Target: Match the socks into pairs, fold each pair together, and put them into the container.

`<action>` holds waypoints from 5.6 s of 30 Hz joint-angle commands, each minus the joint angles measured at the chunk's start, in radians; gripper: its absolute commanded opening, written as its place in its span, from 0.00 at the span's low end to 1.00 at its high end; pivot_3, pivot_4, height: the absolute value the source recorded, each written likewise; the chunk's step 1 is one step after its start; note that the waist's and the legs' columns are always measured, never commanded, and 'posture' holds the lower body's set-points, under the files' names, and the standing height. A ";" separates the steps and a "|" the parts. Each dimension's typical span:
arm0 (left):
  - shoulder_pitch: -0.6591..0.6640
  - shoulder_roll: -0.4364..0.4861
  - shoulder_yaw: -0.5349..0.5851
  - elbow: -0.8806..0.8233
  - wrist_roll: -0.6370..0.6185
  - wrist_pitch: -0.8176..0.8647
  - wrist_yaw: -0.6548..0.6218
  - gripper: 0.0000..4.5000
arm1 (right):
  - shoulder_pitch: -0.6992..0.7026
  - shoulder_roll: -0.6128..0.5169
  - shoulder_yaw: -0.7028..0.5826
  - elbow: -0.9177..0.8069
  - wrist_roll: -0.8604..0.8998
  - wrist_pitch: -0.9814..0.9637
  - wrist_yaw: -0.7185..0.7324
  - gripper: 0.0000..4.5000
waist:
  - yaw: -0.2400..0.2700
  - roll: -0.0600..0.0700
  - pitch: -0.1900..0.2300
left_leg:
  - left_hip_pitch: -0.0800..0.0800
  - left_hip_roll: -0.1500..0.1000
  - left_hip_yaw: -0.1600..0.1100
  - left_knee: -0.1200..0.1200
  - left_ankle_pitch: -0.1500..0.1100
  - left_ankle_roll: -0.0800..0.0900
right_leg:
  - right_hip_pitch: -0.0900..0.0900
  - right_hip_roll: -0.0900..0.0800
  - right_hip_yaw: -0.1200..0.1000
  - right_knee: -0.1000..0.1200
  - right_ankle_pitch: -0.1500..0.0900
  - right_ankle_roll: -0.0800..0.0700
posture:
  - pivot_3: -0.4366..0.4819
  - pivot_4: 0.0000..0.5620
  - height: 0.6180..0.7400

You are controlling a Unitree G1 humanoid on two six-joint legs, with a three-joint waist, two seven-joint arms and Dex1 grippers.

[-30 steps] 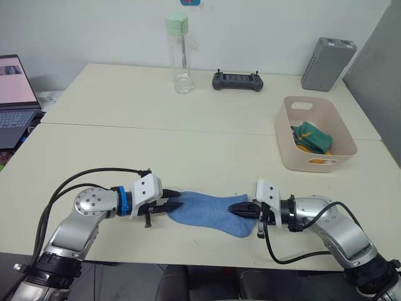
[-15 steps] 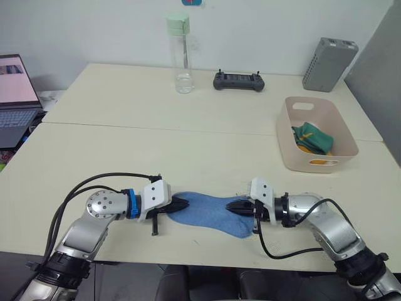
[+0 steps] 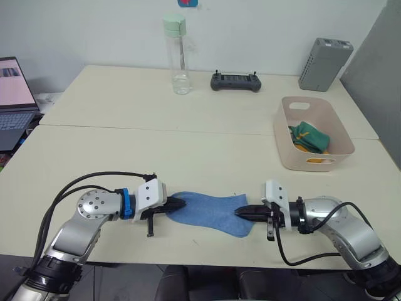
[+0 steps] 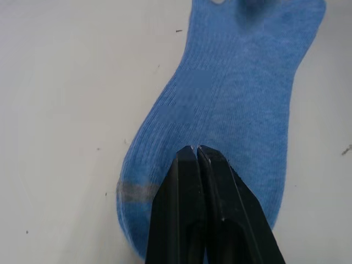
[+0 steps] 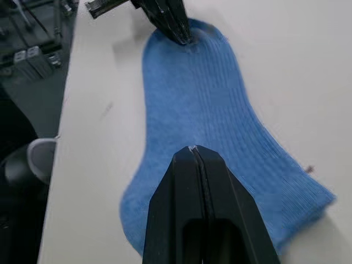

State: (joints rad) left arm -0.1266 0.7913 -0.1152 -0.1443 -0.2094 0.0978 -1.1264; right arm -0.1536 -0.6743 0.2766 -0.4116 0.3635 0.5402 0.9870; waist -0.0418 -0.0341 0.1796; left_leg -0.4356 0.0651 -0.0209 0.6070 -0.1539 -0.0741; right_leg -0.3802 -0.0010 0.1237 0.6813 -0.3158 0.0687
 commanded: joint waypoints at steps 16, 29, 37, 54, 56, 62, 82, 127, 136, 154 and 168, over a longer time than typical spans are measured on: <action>0.072 0.026 0.159 -0.188 -0.161 0.151 0.043 0.00 | 0.052 -0.044 -0.232 -0.062 0.148 0.241 -0.140 0.38 | 0.000 0.000 0.000 | 0.000 0.000 0.000 -0.001 0.000 0.000 | 0.000 -0.001 0.000 0.000 0.000 0.000 | 0.48 0.27 1.00; 0.089 -0.016 0.141 -0.203 -0.140 0.158 0.104 0.00 | 0.027 -0.006 -0.102 -0.056 0.131 0.344 -0.199 0.82 | -0.011 0.000 0.000 | 0.000 0.000 0.000 -0.001 0.000 0.000 | 0.000 -0.001 0.000 -0.001 0.000 0.000 | 0.48 0.27 1.00; 0.087 -0.016 0.149 -0.185 -0.140 0.143 0.112 0.00 | -0.007 -0.008 -0.093 -0.033 0.157 0.353 -0.156 0.22 | -0.015 0.000 0.000 | 0.000 0.000 0.001 -0.001 0.000 0.000 | 0.000 -0.001 0.000 -0.001 0.000 -0.001 | 0.48 0.27 1.00; -0.099 -0.099 -0.033 -0.105 -0.060 0.158 0.108 0.00 | -0.196 -0.088 -0.132 0.236 0.149 0.301 0.019 0.00 | -0.010 -0.001 0.000 | 0.000 -0.001 0.001 -0.001 0.000 0.000 | 0.000 -0.001 0.000 -0.001 0.000 0.000 | 0.48 0.27 1.00; -0.126 -0.120 -0.064 -0.085 -0.049 0.163 0.108 0.00 | -0.211 -0.088 -0.135 0.251 0.149 0.300 0.028 0.00 | -0.011 -0.001 0.000 | 0.000 -0.001 0.000 -0.002 0.000 0.000 | 0.000 0.000 0.000 -0.001 0.002 0.003 | 0.48 0.27 1.00; -0.179 -0.177 -0.159 -0.046 -0.005 0.175 0.102 0.00 | -0.221 -0.087 -0.138 0.236 0.158 0.318 0.044 0.00 | -0.015 -0.001 0.000 | 0.000 -0.001 -0.001 -0.003 0.000 0.000 | 0.000 0.001 0.000 -0.001 0.002 0.005 | 0.48 0.27 1.00; -0.208 -0.265 -0.269 0.118 0.135 0.071 0.108 0.00 | -0.265 0.018 -0.262 0.089 0.431 0.526 -0.011 0.00 | -0.015 0.000 0.000 | 0.000 -0.001 -0.002 -0.003 0.000 0.000 | 0.001 0.001 0.000 -0.001 0.002 0.006 | 0.48 0.27 1.00; -0.051 0.052 -0.109 0.008 0.164 -0.128 0.017 0.00 | -0.323 0.108 -0.047 0.136 0.321 0.568 -0.132 0.99 | -0.021 0.001 0.001 | -0.002 0.001 -0.002 -0.014 0.000 0.000 | -0.007 0.002 -0.002 0.000 0.000 -0.002 | 0.48 0.27 1.00; 0.057 0.046 -0.098 0.033 0.194 -0.191 0.082 0.00 | -0.355 0.223 0.009 0.250 0.292 0.601 -0.189 0.99 | -0.026 0.001 0.000 | 0.001 0.001 0.000 -0.013 0.000 0.000 | -0.005 0.002 0.001 0.000 -0.001 0.000 | 0.48 0.27 1.00; 0.044 0.014 -0.065 -0.001 0.153 -0.153 0.108 0.00 | -0.453 0.419 0.036 0.432 0.248 0.567 -0.168 0.55 | -0.040 0.002 -0.002 | 0.002 0.001 -0.001 -0.013 0.000 0.000 | -0.004 0.002 -0.001 0.001 0.000 0.001 | 0.48 0.27 1.00; -0.121 -0.007 0.114 -0.240 -0.366 0.304 0.098 0.32 | -0.461 0.221 -0.154 0.162 0.324 0.573 -0.154 0.00 | -0.031 0.002 -0.001 | -0.003 0.001 -0.003 -0.012 0.000 0.000 | -0.007 0.002 -0.003 0.000 0.000 0.002 | 0.48 0.27 1.00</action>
State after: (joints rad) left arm -0.2206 0.7876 -0.0334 -0.3334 -0.4915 0.3209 -1.0481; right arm -0.5835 -0.4365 0.1898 -0.1867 0.6498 1.1072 0.8248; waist -0.0726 -0.0326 0.1786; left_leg -0.4387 0.0658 -0.0237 0.5948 -0.1539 -0.0740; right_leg -0.3865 0.0012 0.1213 0.6816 -0.3160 0.0704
